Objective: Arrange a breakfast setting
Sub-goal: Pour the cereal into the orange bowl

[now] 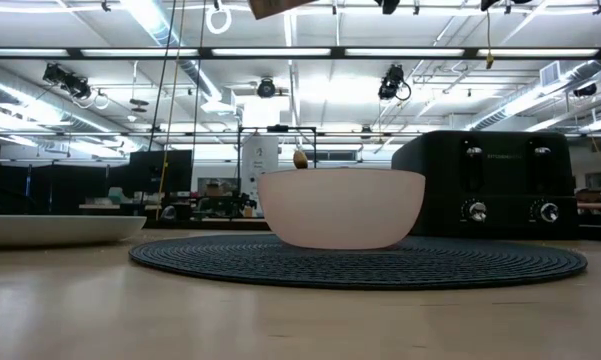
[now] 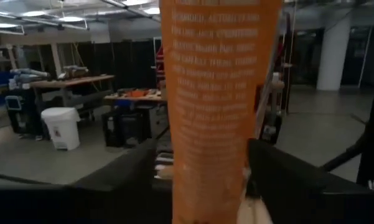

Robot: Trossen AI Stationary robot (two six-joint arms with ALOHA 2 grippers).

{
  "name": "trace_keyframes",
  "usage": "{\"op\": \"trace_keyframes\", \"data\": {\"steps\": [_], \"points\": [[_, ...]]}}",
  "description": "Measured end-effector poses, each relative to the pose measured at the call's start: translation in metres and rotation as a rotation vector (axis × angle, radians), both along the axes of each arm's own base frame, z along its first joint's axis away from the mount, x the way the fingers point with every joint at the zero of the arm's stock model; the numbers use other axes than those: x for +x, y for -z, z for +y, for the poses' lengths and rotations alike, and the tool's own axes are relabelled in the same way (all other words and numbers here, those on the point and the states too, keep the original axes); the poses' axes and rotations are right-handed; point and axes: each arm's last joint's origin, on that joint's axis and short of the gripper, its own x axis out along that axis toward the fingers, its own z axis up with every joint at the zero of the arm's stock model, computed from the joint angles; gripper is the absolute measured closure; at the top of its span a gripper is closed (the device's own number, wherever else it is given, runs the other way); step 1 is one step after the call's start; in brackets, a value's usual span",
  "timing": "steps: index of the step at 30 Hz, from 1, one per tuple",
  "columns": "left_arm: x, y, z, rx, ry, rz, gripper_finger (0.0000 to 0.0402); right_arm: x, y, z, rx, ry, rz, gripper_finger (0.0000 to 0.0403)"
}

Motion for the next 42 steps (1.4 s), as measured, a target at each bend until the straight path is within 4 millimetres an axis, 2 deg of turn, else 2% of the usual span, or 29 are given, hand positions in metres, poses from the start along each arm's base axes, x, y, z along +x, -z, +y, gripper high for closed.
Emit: {"op": "trace_keyframes", "data": {"steps": [5, 7, 9, 11, 13, 20, 23, 25, 33, 42], "points": [[-0.004, 0.004, -0.001, 0.024, 0.035, 0.052, 0.035, 0.0, 0.0, 0.0, 0.0, 0.0, 0.0, 0.0123], [-0.004, 0.004, -0.002, 0.036, 0.051, 0.06, 0.0383, 0.0, 0.0, 0.0, 0.0, 0.0, 0.0, 0.0123], [-0.004, 0.004, -0.002, 0.05, 0.06, 0.064, 0.0384, 0.0, 0.0, 0.0, -0.001, 0.0, 0.0, 0.0123], [-0.003, 0.005, -0.002, 0.05, 0.061, 0.065, 0.0358, 0.0, 0.0, 0.0, -0.002, 0.0, 0.0, 0.0123], [-0.003, 0.005, -0.002, 0.045, 0.05, 0.071, 0.0313, 0.0, 0.0, 0.0, -0.002, 0.0, 0.0, 0.0123], [0.003, 0.008, 0.001, -0.018, -0.037, 0.074, 0.0096, 0.0, 0.0, 0.0, -0.003, 0.0, -0.002, 0.0123], [0.011, 0.009, 0.002, -0.015, -0.036, 0.073, 0.0022, 0.0, -0.002, 0.0, -0.006, 0.0, -0.016, 0.0123], [0.017, 0.01, 0.002, 0.001, -0.036, 0.075, 0.0011, -0.001, -0.003, 0.0, -0.008, 0.0, -0.027, 0.0123], [0.028, 0.01, 0.002, -0.019, -0.022, 0.049, 0.0032, -0.001, -0.004, 0.001, -0.026, -0.034, -0.044, 0.0123], [0.028, 0.001, -0.003, -0.013, 0.164, -0.044, 0.0032, -0.002, -0.007, 0.003, -0.041, -0.082, -0.073, 0.0123]]}}
